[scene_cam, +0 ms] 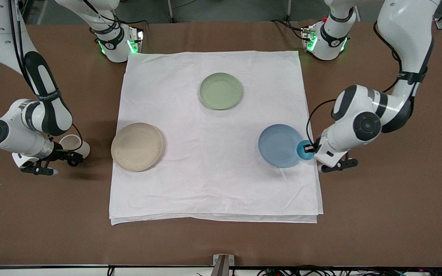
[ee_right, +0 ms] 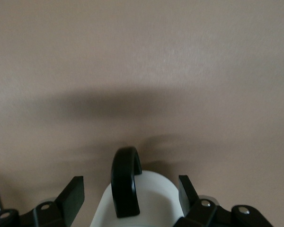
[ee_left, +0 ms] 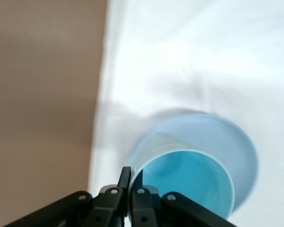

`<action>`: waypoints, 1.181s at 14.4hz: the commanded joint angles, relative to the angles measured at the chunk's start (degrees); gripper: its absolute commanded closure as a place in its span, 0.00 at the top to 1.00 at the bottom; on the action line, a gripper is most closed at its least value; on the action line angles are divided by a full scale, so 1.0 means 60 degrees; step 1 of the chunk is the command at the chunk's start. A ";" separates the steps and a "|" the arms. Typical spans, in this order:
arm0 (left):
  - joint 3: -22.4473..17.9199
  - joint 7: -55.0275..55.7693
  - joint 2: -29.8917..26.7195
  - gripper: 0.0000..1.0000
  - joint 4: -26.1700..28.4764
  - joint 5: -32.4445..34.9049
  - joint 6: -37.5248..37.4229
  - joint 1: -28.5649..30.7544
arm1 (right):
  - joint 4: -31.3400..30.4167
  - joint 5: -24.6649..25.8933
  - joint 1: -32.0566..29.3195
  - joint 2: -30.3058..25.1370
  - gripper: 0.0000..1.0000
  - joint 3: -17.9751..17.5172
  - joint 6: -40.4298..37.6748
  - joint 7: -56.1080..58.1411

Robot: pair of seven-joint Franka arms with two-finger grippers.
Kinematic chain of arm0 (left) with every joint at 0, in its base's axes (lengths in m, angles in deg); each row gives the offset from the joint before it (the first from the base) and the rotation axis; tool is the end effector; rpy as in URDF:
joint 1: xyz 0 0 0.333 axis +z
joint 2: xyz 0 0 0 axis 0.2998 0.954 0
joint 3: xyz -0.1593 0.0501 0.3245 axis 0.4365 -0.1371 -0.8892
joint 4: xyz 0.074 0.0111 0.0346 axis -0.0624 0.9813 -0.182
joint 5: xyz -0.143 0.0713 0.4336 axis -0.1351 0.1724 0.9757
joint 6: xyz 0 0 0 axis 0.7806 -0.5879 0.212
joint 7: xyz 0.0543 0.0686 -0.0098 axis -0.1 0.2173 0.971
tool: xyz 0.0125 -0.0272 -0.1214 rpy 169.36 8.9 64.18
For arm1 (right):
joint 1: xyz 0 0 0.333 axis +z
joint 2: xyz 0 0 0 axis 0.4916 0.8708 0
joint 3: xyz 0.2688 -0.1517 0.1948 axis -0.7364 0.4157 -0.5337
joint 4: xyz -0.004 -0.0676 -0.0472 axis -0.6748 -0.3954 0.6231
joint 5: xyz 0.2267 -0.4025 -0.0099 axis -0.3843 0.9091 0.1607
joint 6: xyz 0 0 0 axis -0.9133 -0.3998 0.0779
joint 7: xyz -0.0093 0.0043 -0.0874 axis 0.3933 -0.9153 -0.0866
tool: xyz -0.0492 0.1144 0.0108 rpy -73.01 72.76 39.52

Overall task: Place blue cup in blue plate and white mug in gray plate
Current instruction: 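Lower the blue cup onto the blue plate and open the left gripper, then place the mug on the beige plate while the left gripper withdraws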

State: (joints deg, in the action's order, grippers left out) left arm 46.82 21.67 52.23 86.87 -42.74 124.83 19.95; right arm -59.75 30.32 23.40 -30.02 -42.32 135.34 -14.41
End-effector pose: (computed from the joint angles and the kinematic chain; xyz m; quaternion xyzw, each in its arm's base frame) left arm 0.6624 -0.2289 0.2852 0.9923 0.1017 -0.0691 0.0142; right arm 0.6557 -0.1281 0.1802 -0.9977 0.0645 0.0217 0.0061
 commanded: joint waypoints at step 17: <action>-0.0190 0.0617 -0.1105 1.00 -0.2979 0.0246 -0.3506 -0.0242 | 0.0095 -0.2122 0.2234 -0.1368 0.00 -0.0155 -0.1975 -0.1438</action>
State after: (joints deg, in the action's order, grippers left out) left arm 46.10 26.54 48.25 75.75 -42.60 112.59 17.94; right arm -54.82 21.65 33.49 -35.40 -43.67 121.34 -21.70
